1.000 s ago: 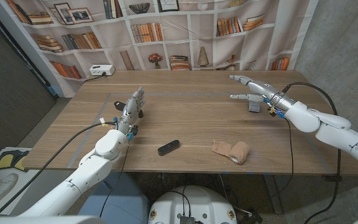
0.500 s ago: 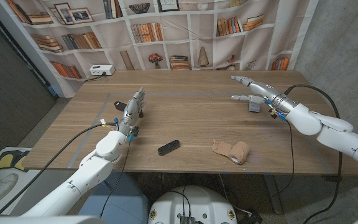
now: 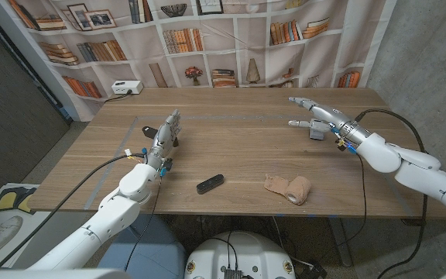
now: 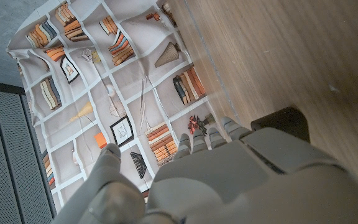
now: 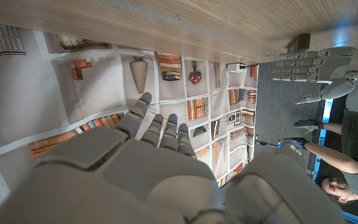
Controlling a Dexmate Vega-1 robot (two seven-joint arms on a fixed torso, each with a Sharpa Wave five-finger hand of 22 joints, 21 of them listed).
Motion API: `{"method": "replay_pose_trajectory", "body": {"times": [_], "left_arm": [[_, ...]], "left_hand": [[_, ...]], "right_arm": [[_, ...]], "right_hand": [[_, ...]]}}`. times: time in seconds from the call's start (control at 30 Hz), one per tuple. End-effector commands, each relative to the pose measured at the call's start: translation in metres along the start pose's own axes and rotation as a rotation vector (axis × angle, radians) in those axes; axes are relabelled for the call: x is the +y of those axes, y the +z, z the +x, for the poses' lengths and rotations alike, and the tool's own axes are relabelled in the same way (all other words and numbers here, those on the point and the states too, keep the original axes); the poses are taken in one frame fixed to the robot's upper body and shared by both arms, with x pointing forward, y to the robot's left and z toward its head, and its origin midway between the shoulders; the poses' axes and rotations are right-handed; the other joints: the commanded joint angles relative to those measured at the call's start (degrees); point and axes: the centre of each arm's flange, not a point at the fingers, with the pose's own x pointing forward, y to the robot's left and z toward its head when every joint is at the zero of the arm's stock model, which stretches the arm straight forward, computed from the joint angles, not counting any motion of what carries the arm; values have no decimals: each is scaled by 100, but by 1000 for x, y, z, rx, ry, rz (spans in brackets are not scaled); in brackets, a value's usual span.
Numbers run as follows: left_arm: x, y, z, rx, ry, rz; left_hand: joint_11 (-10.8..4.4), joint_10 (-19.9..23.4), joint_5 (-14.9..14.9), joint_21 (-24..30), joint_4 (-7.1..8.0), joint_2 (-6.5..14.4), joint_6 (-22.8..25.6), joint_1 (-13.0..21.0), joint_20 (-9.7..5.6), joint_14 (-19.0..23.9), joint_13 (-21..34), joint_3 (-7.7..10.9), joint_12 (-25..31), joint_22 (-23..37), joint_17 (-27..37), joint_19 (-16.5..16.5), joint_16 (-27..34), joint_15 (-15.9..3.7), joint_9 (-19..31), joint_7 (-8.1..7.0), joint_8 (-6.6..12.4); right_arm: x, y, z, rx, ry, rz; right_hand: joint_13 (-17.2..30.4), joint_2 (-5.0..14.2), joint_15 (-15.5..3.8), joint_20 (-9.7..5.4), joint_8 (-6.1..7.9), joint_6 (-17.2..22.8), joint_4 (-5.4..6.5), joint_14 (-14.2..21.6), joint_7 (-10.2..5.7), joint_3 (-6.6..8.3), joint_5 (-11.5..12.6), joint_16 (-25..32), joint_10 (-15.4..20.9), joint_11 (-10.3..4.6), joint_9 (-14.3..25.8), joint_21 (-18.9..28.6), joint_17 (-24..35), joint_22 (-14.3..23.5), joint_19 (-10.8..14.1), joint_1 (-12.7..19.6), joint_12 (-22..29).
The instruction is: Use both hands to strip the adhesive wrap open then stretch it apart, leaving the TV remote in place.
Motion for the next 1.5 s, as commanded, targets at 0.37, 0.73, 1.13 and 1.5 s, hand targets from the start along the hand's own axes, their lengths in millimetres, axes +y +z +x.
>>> {"method": "replay_pose_trajectory", "body": {"times": [0.37,0.73,1.13,1.5], "left_arm": [[4,-5,-2,11,1,6],[4,-6,-4,-1,3,4],[2,-3,-15,-23,18,-2],[0,-1,-20,-43,17,-1]], "left_hand": [[0,-7,22,10,-29,29,-30,-49,-5,-40,11,-5,-20,14,8,-1,14,3,15,-39,-1],[-5,32,22,9,-32,30,-23,-50,-5,-37,12,-5,-7,14,7,-4,15,-14,16,-49,2],[-22,39,23,13,-36,34,-2,-49,-9,-32,12,-4,-6,13,6,7,16,-19,16,-45,10],[-17,43,24,16,-40,38,-1,-47,-7,-27,12,-2,-7,13,6,15,17,-22,16,-54,8]], "right_arm": [[11,5,-5,17,-12,43],[15,9,-6,17,-18,51],[17,9,-10,28,-26,68],[23,13,-21,45,-17,114]], "right_hand": [[10,51,-122,-36,44,63,-73,9,47,41,46,-44,12,11,29,-31,-4,6,26,129,15],[10,70,-110,-39,44,78,-91,24,64,54,57,-48,23,33,29,-33,-6,5,44,174,16],[11,107,-117,-41,39,89,-113,17,78,77,69,-62,7,45,28,-44,-8,5,44,235,6],[11,111,-55,21,-24,-38,-149,-158,99,78,74,-143,-199,91,29,-102,-10,6,-106,310,-77]]}}
